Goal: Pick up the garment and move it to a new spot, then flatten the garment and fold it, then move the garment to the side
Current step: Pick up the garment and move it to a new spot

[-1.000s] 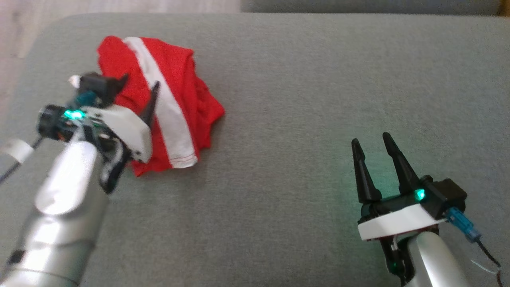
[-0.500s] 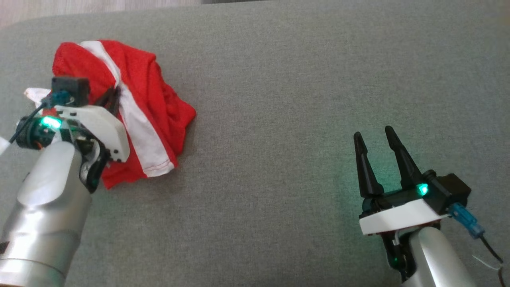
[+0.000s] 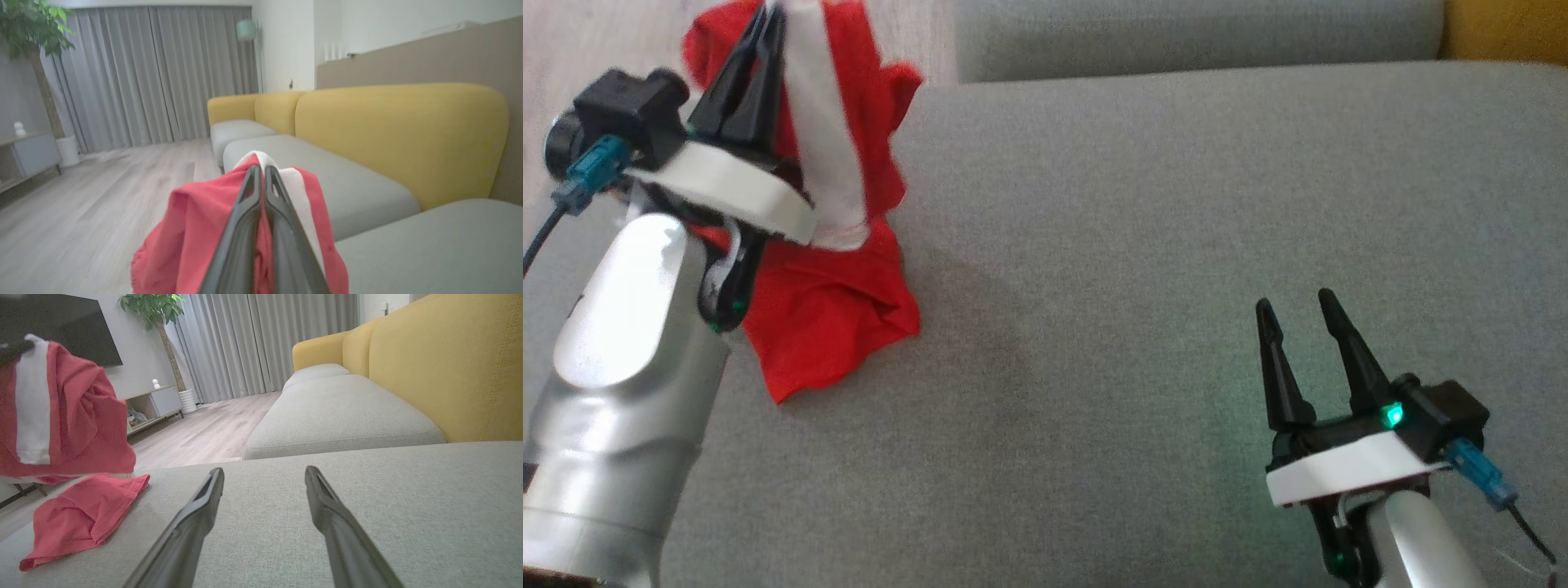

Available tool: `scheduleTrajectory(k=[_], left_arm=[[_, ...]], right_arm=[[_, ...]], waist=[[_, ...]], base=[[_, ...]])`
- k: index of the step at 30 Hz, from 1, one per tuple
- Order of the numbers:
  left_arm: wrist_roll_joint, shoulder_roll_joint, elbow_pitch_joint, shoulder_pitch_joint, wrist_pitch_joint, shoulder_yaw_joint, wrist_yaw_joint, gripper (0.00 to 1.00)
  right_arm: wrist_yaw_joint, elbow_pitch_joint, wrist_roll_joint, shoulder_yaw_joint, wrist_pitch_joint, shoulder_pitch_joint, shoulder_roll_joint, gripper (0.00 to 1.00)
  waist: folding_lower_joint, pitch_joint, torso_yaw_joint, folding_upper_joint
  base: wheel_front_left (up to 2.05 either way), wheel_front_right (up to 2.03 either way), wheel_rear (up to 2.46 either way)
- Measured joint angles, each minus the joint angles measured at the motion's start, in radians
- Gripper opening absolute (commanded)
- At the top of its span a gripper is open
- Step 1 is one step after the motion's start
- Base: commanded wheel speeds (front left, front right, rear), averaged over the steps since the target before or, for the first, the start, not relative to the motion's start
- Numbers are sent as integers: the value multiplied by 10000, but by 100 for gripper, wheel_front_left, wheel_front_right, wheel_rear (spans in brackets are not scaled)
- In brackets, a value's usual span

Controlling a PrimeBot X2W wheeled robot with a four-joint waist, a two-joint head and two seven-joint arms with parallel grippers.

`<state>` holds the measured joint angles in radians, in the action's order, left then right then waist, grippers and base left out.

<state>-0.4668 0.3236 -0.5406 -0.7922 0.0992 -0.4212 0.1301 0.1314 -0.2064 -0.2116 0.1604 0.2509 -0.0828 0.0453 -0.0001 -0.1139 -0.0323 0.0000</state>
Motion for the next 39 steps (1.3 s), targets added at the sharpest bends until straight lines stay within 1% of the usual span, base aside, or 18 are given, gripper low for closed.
scheduleTrajectory(k=[4, 8, 15, 20, 24, 28, 34, 39], left_arm=[[-81, -54, 1427, 102, -35, -17, -142, 0], [-90, -56, 2648, 531, -393, -105, -376, 0], [-194, -23, 3891, 1106, -859, -301, -612, 0], [-339, -10, 4345, 1235, -1091, -395, -685, 0], [-337, -31, 4656, 1249, -1262, -711, -683, 0], [-337, -232, 4857, 1248, -1404, -1076, -673, 0], [-244, -660, 4834, 1226, -1553, -1647, -654, 0], [-201, -957, 4318, 1034, -1553, -1975, -577, 0]], right_arm=[[0, -54, -82, 23, 0, 192, 0, 100], [0, -52, -88, 86, 0, 267, -2, 100], [0, -44, -173, 125, 0, 344, -2, 100], [0, -40, -174, 127, 0, 344, -2, 100], [0, -4, -267, 100, 0, 339, -2, 100], [0, 77, -268, 54, 0, 306, -2, 100], [0, 410, -571, 125, 0, -11, 0, 100], [0, 767, -894, 305, 0, -248, -2, 100]], waist=[[-1, 370, -47, 0], [-1, 567, 27, 0], [0, 665, 306, 0], [0, 647, 488, 0], [1, 557, 698, 0], [1, 403, 1026, 0], [2, 87, 1847, 0], [2, -246, 2759, 0]], base=[[0, 0, 0], [0, 0, 0], [0, 0, 0], [0, 0, 0], [0, 0, 0], [0, 0, 0], [0, 0, 0], [0, 0, 0]])
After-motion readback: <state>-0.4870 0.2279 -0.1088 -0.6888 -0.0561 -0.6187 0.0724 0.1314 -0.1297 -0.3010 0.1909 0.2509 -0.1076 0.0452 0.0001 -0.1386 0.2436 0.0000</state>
